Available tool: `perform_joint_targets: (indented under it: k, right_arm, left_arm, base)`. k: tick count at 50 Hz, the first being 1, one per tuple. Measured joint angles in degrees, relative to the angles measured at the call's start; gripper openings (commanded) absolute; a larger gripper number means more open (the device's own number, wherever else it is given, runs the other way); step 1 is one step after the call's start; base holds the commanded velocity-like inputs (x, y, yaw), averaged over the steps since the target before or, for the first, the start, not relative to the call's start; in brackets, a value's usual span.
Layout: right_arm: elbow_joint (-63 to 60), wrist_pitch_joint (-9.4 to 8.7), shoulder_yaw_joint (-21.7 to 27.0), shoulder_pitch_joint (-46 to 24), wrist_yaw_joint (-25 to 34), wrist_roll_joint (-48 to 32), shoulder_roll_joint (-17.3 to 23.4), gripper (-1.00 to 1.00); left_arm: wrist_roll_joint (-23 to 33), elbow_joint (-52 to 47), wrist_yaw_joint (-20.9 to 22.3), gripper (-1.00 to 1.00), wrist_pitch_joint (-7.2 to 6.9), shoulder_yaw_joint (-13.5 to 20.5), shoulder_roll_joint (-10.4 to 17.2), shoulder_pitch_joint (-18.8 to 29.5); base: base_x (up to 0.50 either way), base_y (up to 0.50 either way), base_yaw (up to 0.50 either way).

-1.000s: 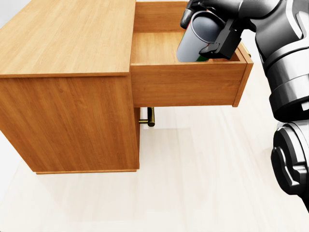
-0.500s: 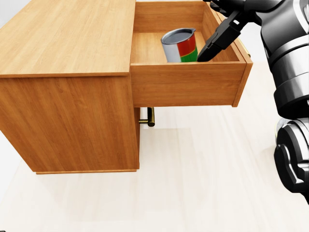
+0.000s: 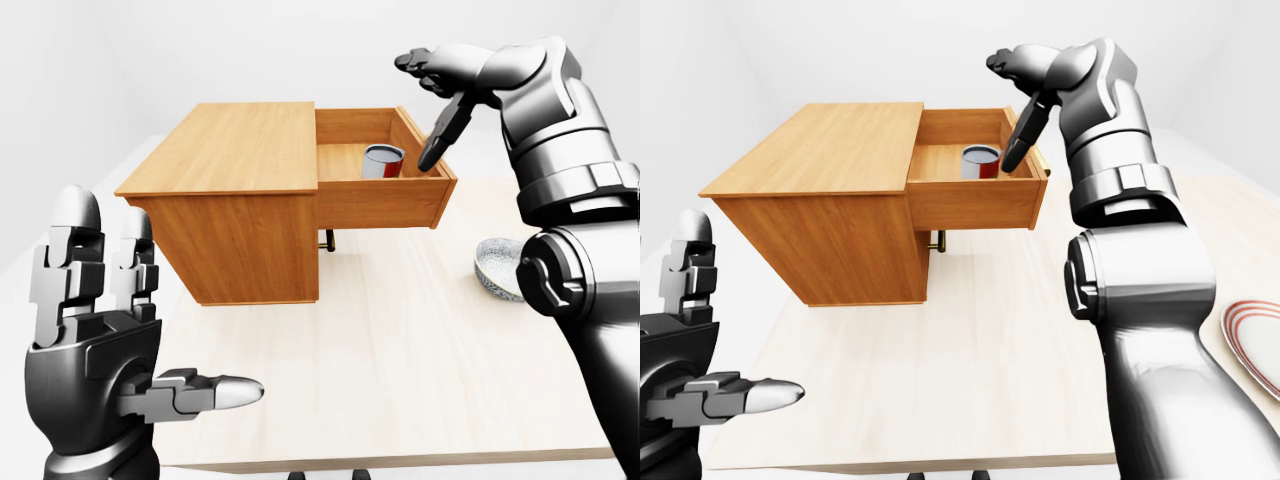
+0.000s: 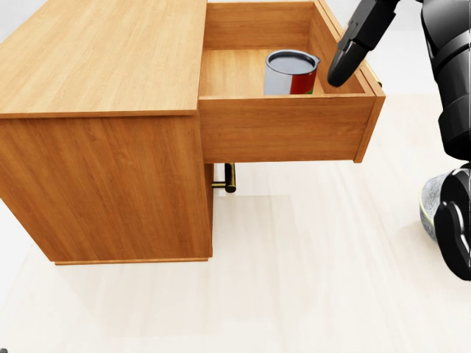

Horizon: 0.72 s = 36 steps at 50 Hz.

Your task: Put the ketchup in the top drawer of the cabinet.

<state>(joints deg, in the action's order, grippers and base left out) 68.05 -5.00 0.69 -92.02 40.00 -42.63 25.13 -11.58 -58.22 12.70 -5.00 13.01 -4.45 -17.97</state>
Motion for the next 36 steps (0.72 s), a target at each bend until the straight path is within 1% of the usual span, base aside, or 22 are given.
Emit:
perform_joint_targets:
  k: [13, 21, 29, 33, 36]
  right_arm:
    - [-1.31, 0.0, 0.04, -6.97, 0.0, -3.25, 4.06, 1.0]
    - [-3.03, 0.0, 0.67, -9.66, 0.0, -5.0, 6.58, 1.0]
    - [-6.8, 0.0, 1.69, -10.89, 0.0, -5.74, 9.24, 1.0]
    - [-11.07, 0.0, 2.08, -10.25, 0.0, -5.4, 11.0, 1.0]
    - [-16.04, 0.0, 1.19, -8.69, 0.0, -3.18, 13.11, 1.0]
  left_arm:
    - [0.08, 0.07, -0.12, 1.0, 0.0, -0.12, 0.02, -0.02]
    - [0.1, 0.05, -0.09, 1.0, 0.0, -0.24, -0.01, -0.2]
    - [0.08, -0.14, 0.02, 1.0, 0.0, -0.35, -0.06, -0.47]
    - [0.01, -0.43, 0.13, 1.0, 0.0, -0.37, -0.12, -0.74]
    - [-0.05, -0.74, 0.25, 1.0, 0.0, -0.38, -0.2, -1.01]
  base:
    - [0.0, 0.0, 0.0]
    - [0.0, 0.0, 0.0]
    - [0.0, 0.0, 0.0]
    - [0.0, 0.0, 0.0]
    - [0.0, 0.0, 0.0]
